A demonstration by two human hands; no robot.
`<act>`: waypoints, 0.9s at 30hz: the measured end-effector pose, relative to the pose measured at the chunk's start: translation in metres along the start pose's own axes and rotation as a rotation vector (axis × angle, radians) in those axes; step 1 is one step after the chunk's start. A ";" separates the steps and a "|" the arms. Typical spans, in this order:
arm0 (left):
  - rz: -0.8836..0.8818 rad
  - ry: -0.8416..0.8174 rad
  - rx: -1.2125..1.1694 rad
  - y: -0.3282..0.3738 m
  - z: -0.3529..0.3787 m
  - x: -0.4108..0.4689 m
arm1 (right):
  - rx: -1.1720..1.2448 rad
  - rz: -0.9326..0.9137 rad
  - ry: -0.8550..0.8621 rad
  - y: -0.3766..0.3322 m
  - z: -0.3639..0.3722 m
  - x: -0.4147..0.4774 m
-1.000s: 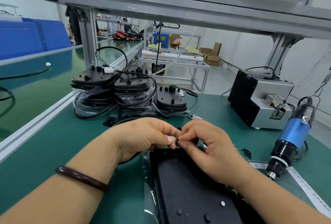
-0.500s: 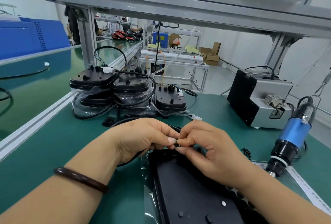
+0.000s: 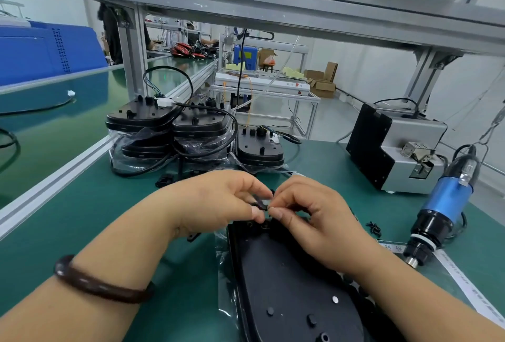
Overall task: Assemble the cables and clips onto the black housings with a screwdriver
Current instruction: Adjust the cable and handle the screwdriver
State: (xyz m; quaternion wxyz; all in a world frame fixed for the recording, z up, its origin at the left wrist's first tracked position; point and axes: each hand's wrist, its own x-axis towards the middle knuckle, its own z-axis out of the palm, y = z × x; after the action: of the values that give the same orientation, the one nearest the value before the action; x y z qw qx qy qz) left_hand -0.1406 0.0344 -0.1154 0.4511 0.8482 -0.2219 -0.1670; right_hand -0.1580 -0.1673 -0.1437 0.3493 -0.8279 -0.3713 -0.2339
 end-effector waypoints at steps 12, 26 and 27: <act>0.071 0.130 0.226 -0.010 0.015 -0.009 | 0.036 0.104 -0.105 0.000 0.006 0.007; 0.120 0.199 -0.069 -0.016 0.022 -0.013 | -0.132 -0.060 -0.259 -0.003 -0.006 0.002; 0.115 0.185 -0.108 -0.016 0.022 -0.013 | -0.122 -0.058 -0.260 -0.003 -0.007 0.002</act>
State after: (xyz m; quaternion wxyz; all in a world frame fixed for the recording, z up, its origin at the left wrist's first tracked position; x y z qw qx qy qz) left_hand -0.1589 0.0342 -0.1394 0.5235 0.8202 -0.2185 -0.0736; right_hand -0.1599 -0.1705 -0.1372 0.2403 -0.8598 -0.4224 -0.1567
